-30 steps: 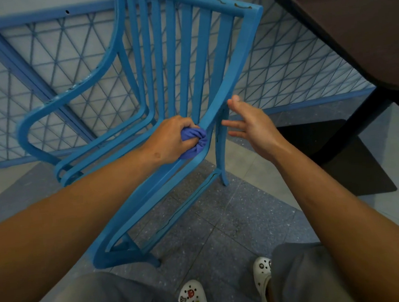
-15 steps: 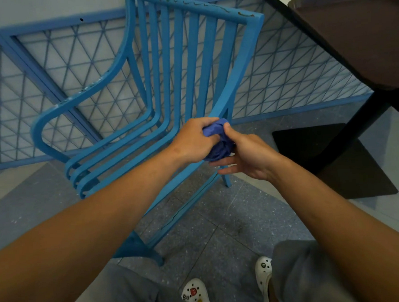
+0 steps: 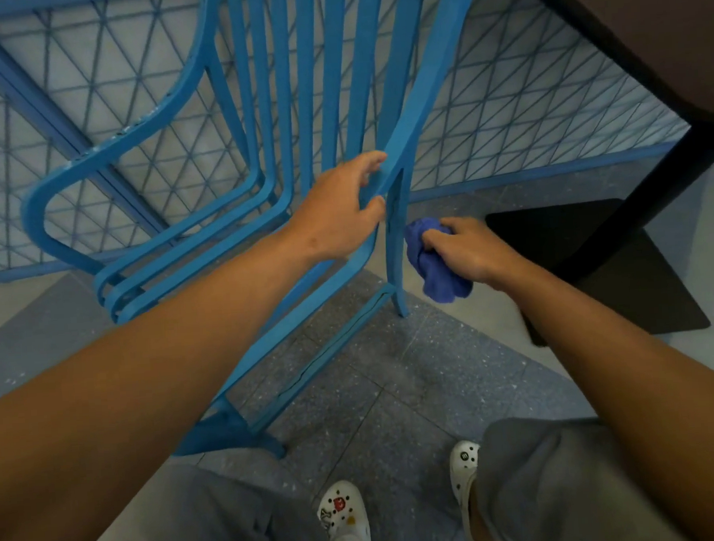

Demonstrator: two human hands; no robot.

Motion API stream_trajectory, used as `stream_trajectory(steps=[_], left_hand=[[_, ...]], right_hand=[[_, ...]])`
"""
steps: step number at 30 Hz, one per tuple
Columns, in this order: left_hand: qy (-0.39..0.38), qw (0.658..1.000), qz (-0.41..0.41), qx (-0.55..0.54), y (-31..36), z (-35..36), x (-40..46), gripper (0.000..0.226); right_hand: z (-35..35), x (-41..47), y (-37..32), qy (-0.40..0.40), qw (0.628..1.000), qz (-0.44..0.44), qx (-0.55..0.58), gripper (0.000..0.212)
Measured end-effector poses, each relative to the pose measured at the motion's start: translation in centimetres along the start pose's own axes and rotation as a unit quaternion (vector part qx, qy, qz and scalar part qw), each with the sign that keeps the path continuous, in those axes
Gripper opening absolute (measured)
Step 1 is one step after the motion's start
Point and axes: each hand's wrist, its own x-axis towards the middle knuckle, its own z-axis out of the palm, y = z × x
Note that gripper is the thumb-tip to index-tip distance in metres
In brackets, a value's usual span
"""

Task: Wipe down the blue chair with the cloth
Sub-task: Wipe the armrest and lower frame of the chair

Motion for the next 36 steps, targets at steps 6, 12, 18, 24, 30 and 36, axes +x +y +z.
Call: stream_trajectory(steps=[6, 12, 18, 24, 30, 36], left_hand=[[-0.041, 0.996, -0.016, 0.083, -2.4, 2.0, 1.3, 0.06], [-0.011, 0.998, -0.016, 0.053, -3.2, 2.6, 1.3, 0.052], [-0.03, 0.999, -0.003, 0.024, -3.1, 2.3, 1.4, 0.049], [-0.029, 0.999, 0.007, 0.02, -3.4, 2.4, 1.4, 0.049], [-0.027, 0.999, 0.009, 0.016, -3.2, 2.5, 1.2, 0.049], [-0.029, 1.0, 0.006, 0.005, -3.4, 2.3, 1.3, 0.05]], right_hand=[[0.9, 2.2, 2.0, 0.021, 0.997, -0.057, -0.045, 0.03], [1.1, 4.3, 1.5, 0.138, 0.979, -0.138, -0.058, 0.039], [2.1, 6.1, -0.3, 0.195, 0.959, -0.19, -0.082, 0.029], [3.2, 7.2, 0.8, 0.203, 0.958, -0.166, -0.119, 0.038], [3.5, 7.0, 1.2, 0.173, 0.957, -0.168, -0.164, 0.039], [1.6, 7.1, -1.6, 0.247, 0.945, -0.191, -0.097, 0.035]])
